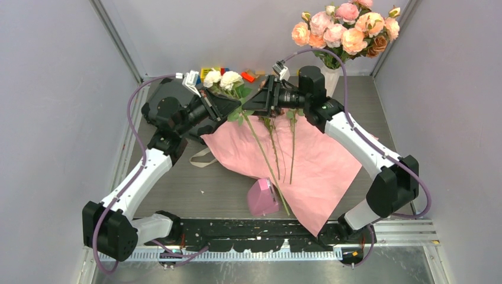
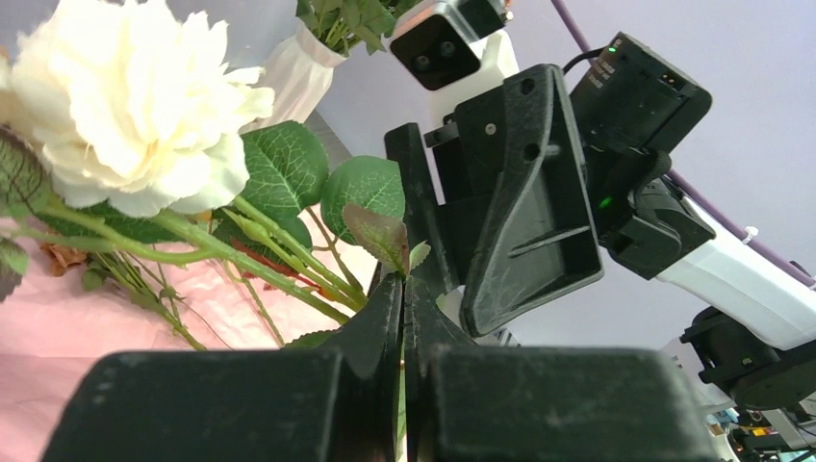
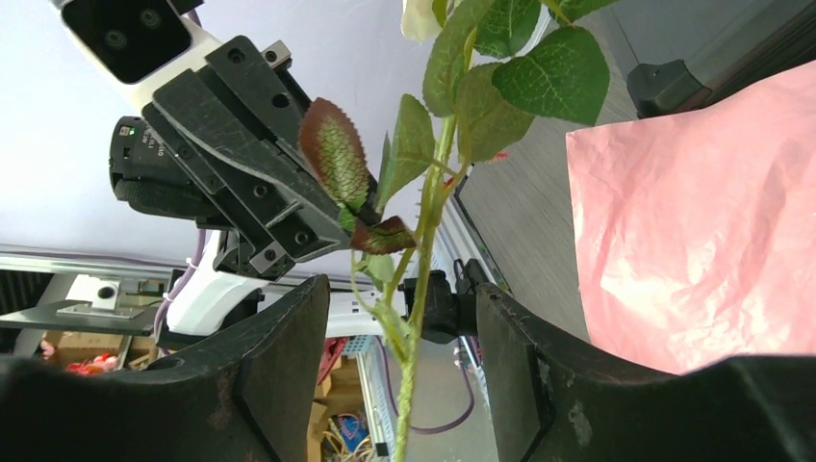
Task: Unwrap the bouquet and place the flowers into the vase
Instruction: Pick up the fake flower from the wrapping paper.
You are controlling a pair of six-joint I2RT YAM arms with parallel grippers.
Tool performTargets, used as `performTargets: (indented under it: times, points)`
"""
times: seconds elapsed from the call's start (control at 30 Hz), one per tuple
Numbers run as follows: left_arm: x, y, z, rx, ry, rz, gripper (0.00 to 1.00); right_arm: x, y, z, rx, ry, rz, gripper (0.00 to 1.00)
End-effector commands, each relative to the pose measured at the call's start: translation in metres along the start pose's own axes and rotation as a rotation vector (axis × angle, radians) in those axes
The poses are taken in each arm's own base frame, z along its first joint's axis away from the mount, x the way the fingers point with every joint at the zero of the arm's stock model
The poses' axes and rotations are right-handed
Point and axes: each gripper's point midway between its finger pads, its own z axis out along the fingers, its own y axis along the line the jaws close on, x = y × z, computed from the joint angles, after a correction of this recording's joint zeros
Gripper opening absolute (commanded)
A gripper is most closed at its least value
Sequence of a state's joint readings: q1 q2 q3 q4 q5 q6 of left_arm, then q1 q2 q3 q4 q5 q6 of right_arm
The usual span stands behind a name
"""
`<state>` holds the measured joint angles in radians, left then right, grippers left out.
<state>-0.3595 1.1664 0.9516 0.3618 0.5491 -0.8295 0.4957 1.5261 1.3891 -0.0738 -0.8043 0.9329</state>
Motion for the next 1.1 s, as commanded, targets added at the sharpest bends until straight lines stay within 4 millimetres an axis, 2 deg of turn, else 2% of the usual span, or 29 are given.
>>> performTargets:
  times: [0.0, 0.4, 0.63, 0.7, 0.77, 0.9, 0.97, 1.07]
  points:
    - [-0.016, -0.015, -0.004, 0.036, -0.053, 0.056, 0.00, 0.007, 0.013, 0.007, -0.076, 0.056, 0.000, 0.63]
    - [-0.012, -0.011, -0.003, 0.029, -0.043, 0.053, 0.00, 0.007, 0.038, 0.014, -0.218, 0.088, 0.041, 0.48]
    - [-0.012, -0.010, -0.002, 0.027, -0.040, 0.051, 0.00, 0.008, 0.036, 0.013, -0.209, 0.090, 0.033, 0.40]
    - [-0.011, -0.010, -0.002, 0.028, -0.036, 0.049, 0.00, 0.008, 0.034, 0.014, -0.204, 0.088, 0.034, 0.33]
    - [-0.010, -0.010, -0.002, 0.027, -0.031, 0.047, 0.00, 0.008, 0.030, 0.015, -0.189, 0.081, 0.022, 0.21]
    - [-0.007, -0.008, -0.004, 0.012, -0.017, 0.040, 0.00, 0.005, 0.022, 0.015, -0.143, 0.054, -0.011, 0.04]
    - [-0.005, -0.007, -0.006, -0.002, -0.002, 0.037, 0.10, 0.003, 0.023, 0.012, -0.119, 0.033, -0.044, 0.01]
    - [0.001, -0.004, -0.010, -0.027, 0.034, 0.043, 0.38, 0.002, 0.018, 0.005, -0.045, 0.005, -0.094, 0.00]
